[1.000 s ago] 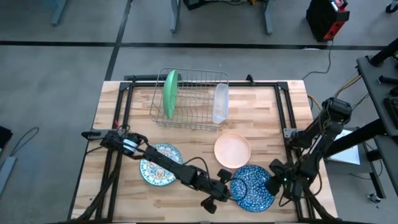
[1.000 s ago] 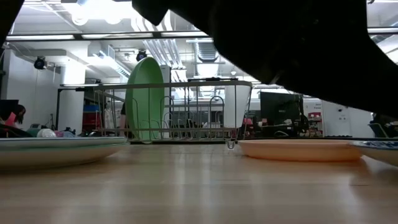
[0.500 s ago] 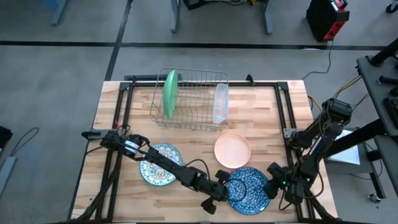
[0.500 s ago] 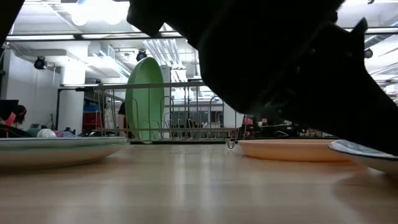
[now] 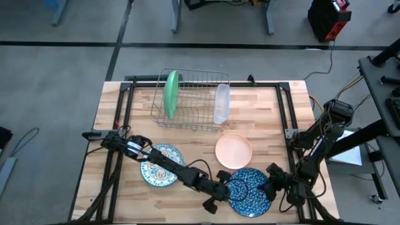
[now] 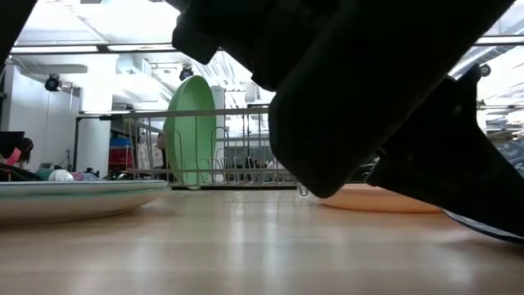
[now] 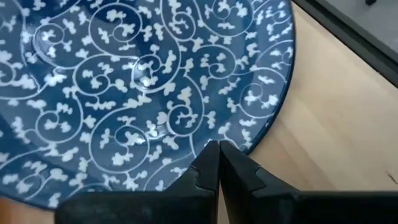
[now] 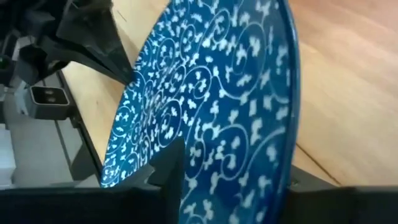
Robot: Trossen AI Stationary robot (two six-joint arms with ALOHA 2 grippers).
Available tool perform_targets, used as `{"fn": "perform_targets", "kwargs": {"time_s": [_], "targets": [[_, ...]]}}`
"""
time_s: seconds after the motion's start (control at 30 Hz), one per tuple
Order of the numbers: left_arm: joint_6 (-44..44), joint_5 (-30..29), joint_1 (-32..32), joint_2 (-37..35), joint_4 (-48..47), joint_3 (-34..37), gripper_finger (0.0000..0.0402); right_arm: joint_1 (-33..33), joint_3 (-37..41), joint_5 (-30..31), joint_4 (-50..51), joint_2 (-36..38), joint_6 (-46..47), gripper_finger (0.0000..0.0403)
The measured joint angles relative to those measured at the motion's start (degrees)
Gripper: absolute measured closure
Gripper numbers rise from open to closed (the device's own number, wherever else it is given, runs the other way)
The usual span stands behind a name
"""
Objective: Sort dishes
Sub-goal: Put the blue patterned plate into the dish rack
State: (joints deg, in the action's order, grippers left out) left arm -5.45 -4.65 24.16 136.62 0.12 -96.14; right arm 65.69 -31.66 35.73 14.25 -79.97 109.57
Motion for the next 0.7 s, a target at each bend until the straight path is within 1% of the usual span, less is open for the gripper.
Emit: {"fn": "perform_targets", "kwargs": {"time_s": [0.07, 0.17, 0.23, 0.33, 0.37, 0.43, 0.53, 0.57, 0.63, 0.7], "targets": [[-0.22, -0.15, 0.00, 0.00, -0.08, -0.21, 0.0401, 0.04, 0.00, 0.22, 0.48, 0.00, -0.57, 0.0307], [-1.86, 0.03, 0.04, -0.21, 0.06, -0.96, 0.0402, 0.04, 0.00, 1.15, 0.48, 0.06, -0.96, 0.0367], [-2.96, -0.27, 0.04, -0.59, -0.04, -1.99, 0.0401, 0.04, -0.17, 2.43, 0.23, 0.18, -1.35, 0.0389], [-4.65, -0.20, -0.11, -1.50, -0.54, -3.53, 0.0401, 0.04, -0.13, 3.16, 0.54, 0.25, -2.21, 0.0391], [-5.35, 0.53, -0.15, -2.16, -1.36, -4.01, 0.0402, 0.04, -0.16, 3.18, 0.55, 0.44, -2.95, 0.0394], [-6.04, 3.97, -0.04, -3.92, -2.90, -5.54, 0.0402, 0.22, -0.51, 3.76, 0.81, 0.99, -6.06, 0.0397], [-7.15, 10.12, 0.39, -7.65, -6.66, -7.42, 0.0401, 0.42, -2.14, 4.87, 1.61, 2.25, -15.89, 0.0399], [-7.90, 11.14, 0.60, -9.00, -7.96, -7.65, 0.0402, 0.42, -2.85, 4.87, 1.71, 2.75, -19.81, 0.0400], [-10.29, 11.61, 1.12, -11.70, -10.79, -7.65, 0.0401, 0.06, -4.28, 5.26, 2.23, 3.90, -26.49, 0.0400], [-12.58, 10.87, 1.37, -14.53, -13.24, -7.20, 0.0401, -0.62, -5.27, 6.36, 3.04, 5.18, -32.16, 0.0401]]}}
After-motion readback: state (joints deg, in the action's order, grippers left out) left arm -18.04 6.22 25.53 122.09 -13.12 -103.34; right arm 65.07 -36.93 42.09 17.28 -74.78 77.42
